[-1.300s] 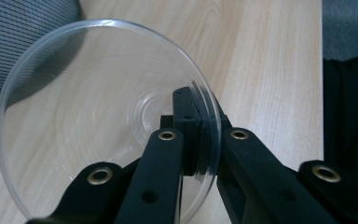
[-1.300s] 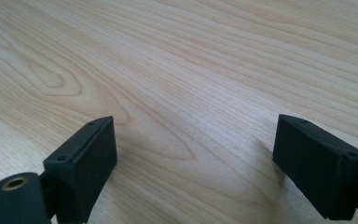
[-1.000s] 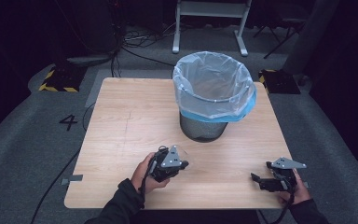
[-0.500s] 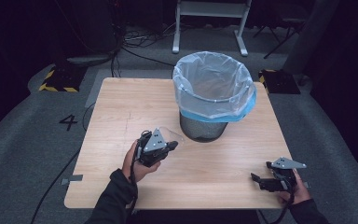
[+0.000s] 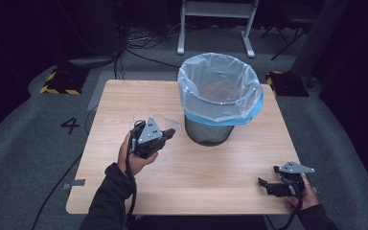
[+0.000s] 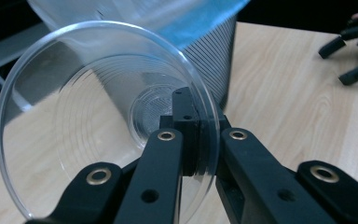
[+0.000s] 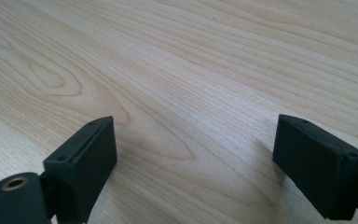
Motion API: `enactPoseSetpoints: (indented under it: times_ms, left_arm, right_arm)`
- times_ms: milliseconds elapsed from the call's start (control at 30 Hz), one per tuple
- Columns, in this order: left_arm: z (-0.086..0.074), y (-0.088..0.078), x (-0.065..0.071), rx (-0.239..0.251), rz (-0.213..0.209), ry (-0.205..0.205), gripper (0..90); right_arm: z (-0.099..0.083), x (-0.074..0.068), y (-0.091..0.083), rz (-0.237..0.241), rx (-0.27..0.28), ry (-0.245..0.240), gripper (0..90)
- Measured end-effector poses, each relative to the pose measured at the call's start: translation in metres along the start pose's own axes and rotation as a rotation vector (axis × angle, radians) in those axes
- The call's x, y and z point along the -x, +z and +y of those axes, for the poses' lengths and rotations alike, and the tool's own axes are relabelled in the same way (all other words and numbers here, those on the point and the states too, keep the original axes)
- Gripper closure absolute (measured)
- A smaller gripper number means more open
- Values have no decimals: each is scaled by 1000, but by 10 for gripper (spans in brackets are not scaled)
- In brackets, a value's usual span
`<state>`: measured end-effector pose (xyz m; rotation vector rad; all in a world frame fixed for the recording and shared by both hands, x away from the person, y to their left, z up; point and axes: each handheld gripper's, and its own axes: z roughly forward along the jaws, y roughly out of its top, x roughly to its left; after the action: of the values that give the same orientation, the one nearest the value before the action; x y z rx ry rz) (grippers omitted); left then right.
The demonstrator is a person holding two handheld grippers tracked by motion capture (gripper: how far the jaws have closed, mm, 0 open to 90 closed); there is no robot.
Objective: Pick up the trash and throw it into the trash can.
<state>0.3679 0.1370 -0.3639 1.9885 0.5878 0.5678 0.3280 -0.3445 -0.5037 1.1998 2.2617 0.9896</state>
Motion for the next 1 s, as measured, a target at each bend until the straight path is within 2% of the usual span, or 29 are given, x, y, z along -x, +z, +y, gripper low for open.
enactPoseSetpoints:
  times_ms: [367,500,567,600,700,833,1000]
  left_arm:
    - [32,-18,-19,57,80,21,889]
    - [40,-22,-23,68,79,15,888]
    - [47,-23,-25,74,80,28,888]
    - [49,-23,-24,91,90,25,888]
    - [56,-27,-26,110,81,16,888]
    - [65,-29,-29,117,86,42,888]
    - [74,-32,-34,145,90,41,887]
  right_arm:
    - [0,0,0,0,0,0,133]
    - [0,0,0,0,-1,2,133]
    - [0,0,0,0,-1,3,133]
    - [0,0,0,0,-1,2,133]
    - [0,0,0,0,0,1,133]
    - [0,0,0,0,0,2,133]
    - [0,0,0,0,0,0,133]
